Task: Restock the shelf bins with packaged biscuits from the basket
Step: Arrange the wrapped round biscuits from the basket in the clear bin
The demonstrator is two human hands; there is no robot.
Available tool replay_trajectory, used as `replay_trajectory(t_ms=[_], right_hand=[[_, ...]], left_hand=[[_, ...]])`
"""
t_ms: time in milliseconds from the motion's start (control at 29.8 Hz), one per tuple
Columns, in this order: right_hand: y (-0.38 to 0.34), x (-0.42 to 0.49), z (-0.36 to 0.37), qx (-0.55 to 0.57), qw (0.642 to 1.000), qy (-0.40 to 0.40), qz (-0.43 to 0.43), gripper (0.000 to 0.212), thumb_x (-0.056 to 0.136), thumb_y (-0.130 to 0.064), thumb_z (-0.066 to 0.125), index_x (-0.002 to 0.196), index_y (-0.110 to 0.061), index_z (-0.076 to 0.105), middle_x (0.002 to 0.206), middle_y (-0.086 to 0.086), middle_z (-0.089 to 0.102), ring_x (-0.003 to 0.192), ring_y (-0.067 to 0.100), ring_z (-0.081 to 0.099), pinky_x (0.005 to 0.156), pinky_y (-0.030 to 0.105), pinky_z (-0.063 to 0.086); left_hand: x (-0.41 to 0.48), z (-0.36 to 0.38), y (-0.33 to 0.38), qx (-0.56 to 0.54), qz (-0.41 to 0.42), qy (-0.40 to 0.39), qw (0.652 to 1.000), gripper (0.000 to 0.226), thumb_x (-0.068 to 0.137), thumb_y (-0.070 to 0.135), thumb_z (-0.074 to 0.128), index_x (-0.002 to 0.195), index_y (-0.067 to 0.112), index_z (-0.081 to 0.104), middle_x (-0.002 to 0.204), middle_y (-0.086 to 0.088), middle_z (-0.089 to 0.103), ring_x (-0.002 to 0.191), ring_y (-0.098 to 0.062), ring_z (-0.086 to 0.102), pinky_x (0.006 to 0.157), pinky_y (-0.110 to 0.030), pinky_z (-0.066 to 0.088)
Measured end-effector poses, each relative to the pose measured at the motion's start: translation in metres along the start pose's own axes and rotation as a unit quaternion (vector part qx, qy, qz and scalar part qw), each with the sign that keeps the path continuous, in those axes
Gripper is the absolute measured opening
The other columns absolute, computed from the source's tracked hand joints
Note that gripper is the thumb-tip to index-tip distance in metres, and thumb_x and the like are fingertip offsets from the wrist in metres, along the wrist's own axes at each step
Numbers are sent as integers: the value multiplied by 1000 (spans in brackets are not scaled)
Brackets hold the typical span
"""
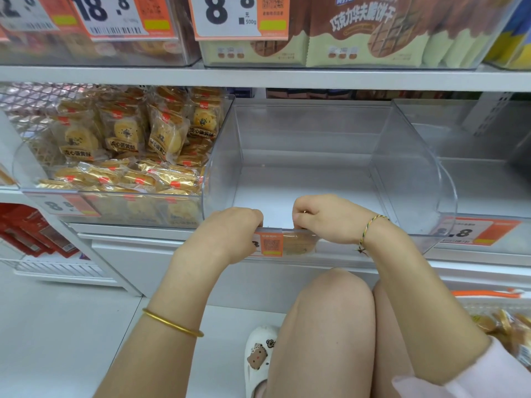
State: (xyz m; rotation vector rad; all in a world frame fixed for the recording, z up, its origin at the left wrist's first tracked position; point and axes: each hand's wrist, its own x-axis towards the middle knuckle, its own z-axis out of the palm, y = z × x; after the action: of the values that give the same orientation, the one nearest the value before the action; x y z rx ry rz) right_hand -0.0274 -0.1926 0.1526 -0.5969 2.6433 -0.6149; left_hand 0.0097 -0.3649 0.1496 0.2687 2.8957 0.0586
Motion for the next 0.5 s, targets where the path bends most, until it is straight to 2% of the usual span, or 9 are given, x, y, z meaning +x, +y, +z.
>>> replay_trajectory(t_ms=[67, 201, 302, 436, 503], right_hand=[[0, 2, 0, 17, 1000, 0, -6, 18, 94, -16, 41, 81, -19, 53, 80, -11, 54, 72, 10, 46, 60, 17, 36], [0, 10, 0, -15, 999, -46, 13, 15, 95, -21, 41, 87, -19, 53, 80, -11, 50, 82, 15, 47, 71, 26, 39], [0, 13, 0, -12, 999, -41, 18, 19, 95, -19, 38, 85, -20, 54, 82, -10, 52, 84, 16, 48, 70, 26, 39], [-1, 13, 1, 20, 999, -37, 24, 24, 97, -18, 37, 109, -15, 58, 110, 1, 62, 99, 19, 54, 88, 31, 44], [-1, 13, 1, 35, 998, -35, 24, 27, 98, -17, 37, 114, -13, 58, 114, 5, 63, 107, 22, 55, 93, 33, 45]], left_hand=[[1, -1, 1, 6, -3, 0, 1000, 26, 89, 14, 53, 115, 16, 54, 111, -3, 59, 102, -24, 55, 76, -30, 39], [3, -2, 3, 17, -2, -3, 1000, 26, 89, 13, 52, 115, 18, 54, 111, -2, 59, 102, -23, 55, 75, -29, 37], [2, -3, 3, 17, 3, -2, 1000, 29, 88, 15, 54, 117, 20, 53, 113, 0, 59, 105, -22, 54, 76, -27, 33], [2, -3, 3, 1, -6, -5, 1000, 35, 87, 20, 58, 121, 20, 50, 118, 0, 60, 107, -22, 55, 82, -30, 40], [2, -3, 3, -5, -8, -8, 1000, 38, 87, 23, 59, 123, 19, 49, 120, -1, 59, 109, -23, 54, 87, -31, 42]])
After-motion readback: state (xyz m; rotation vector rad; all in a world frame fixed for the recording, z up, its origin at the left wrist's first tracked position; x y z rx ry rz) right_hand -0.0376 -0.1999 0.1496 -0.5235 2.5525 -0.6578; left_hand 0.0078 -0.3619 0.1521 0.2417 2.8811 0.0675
